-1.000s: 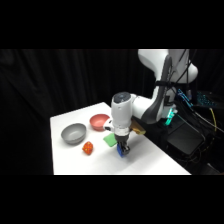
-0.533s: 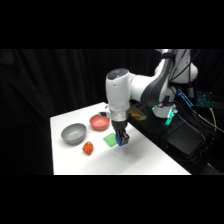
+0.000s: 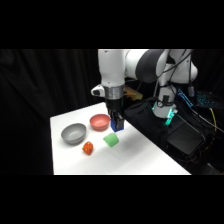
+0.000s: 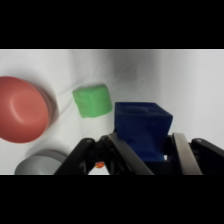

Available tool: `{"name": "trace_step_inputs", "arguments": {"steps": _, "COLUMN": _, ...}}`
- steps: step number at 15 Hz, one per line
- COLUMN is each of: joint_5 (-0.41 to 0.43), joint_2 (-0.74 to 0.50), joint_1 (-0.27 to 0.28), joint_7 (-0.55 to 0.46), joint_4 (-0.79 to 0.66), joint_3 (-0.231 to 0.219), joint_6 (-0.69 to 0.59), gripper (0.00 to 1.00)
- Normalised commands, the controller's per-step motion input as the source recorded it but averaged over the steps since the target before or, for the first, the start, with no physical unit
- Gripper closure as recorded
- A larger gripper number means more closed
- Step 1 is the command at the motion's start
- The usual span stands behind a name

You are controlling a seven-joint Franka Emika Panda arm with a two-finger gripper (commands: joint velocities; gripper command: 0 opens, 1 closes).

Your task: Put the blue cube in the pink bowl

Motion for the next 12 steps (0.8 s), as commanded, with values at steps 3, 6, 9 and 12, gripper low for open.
{"name": "trace_step_inputs", "arguments": {"steps": 3, "joint_5": 0.099, "joint_2": -0.24, "joint_1": -0.221, "joint_7": -0.51, "joint_4": -0.04, "joint_3": -0.014, "joint_6": -0.02, "gripper": 0.74}}
{"name": "trace_step_inputs", "arguments": {"steps": 6, "joint_5": 0.197, "joint_2": -0.23, "joint_1": -0.22, "joint_7": -0.54, "joint_4": -0.07, "joint_3": -0.073, "joint_6": 0.0, "gripper": 0.74}}
{"name": "trace_step_inputs", "arguments": {"steps": 9, "joint_5": 0.245, "joint_2": -0.19, "joint_1": -0.194, "joint_7": -0.51, "joint_4": -0.05, "joint_3": -0.101, "joint_6": -0.03, "gripper": 0.74}}
{"name": "trace_step_inputs", "arguments": {"steps": 12, "joint_5": 0.198, "joint_2": -0.17, "joint_1": -0.165, "joint_7": -0.42, "joint_4": 0.0, "joint_3": -0.108, "joint_6": -0.09, "gripper": 0.74}}
